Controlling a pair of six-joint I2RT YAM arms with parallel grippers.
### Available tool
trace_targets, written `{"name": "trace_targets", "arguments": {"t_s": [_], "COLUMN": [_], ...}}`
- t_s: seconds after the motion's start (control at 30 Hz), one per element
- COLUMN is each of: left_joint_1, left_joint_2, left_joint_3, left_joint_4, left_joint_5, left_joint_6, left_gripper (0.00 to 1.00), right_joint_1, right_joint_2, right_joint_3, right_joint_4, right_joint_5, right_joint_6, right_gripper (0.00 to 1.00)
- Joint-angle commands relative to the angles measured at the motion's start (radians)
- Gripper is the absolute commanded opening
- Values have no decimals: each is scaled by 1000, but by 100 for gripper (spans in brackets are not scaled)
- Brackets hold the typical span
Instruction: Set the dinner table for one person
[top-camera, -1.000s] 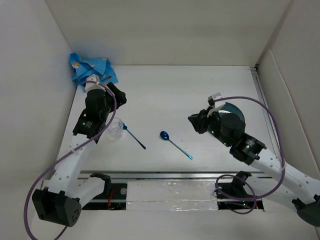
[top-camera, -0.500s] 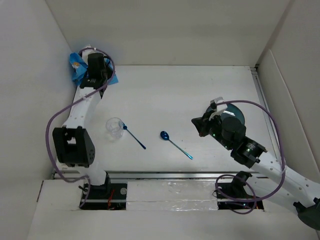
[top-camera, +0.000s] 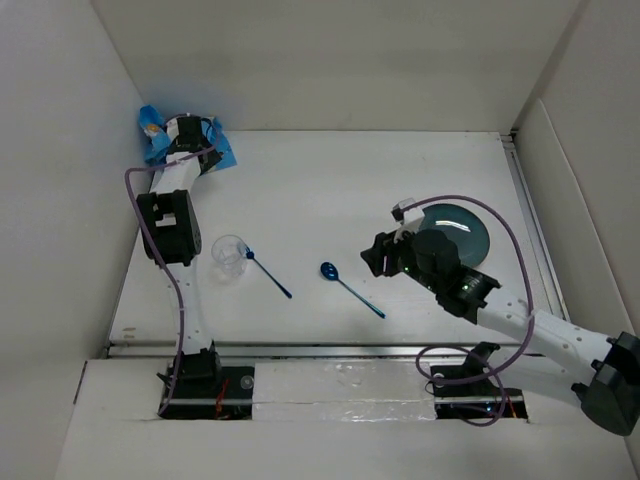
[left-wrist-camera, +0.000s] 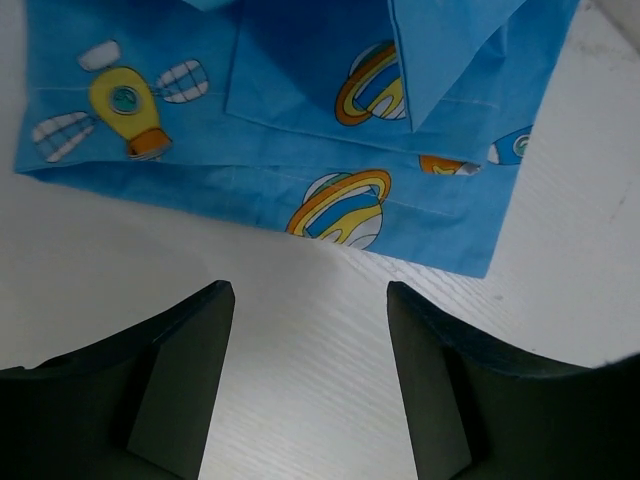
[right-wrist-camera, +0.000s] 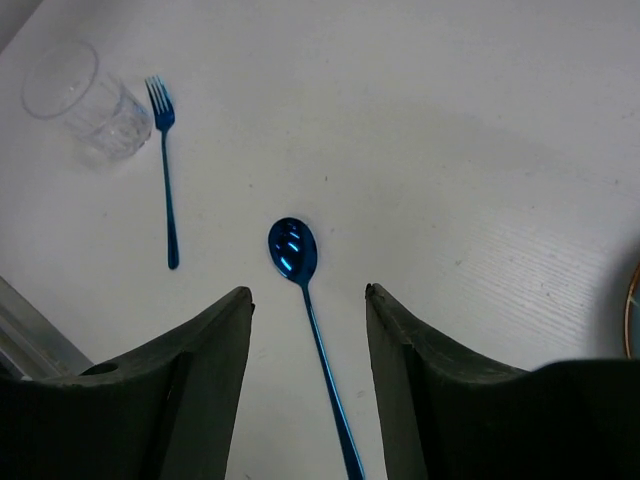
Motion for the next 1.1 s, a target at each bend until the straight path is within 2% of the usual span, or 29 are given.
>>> {"name": "trace_targets", "arguments": {"t_s": [0.0,0.17,0.23,0.3,0.4,0.63,0.7,0.73,0.83,1.07], "left_joint_1": [-7,-7,-7,-7,-7,-7,-7,-7,-7,-56], "left_joint_2": [58,142,178,229,269,312,315,317,338,346], "left_joint_3": [141,209,233,328,387,425,424,424,430,379], "left_joint_4": [-57,-28,-22,-66,-85,-119,-122,-126,-163,-226], "left_joint_5": [56,119,173,181,245,334,340,352,410,506], "left_joint_6": [39,36,30,39,37,23,26,33,51,106], "left_gripper": [60,59,54,52,50,28,27,21,13,1], "right_joint_1": [-6,-6,-6,-6,-6,-6,-6,-6,-6,-6], "right_joint_2": [64,116,129,147,158,147,141,137,118,74], "right_joint_3": [33,28,34,43,56,87,91,91,100,106], "right_joint_4": [95,138,147,151,149,121,120,115,102,98], "right_joint_5": [-71,-96,-90,-90,-80,-34,-28,-27,-21,9], "right_joint_6": [-7,8,11,10,10,4,4,2,-3,-25], "right_gripper": [56,58,58,58,58,58,58,58,58,58]}}
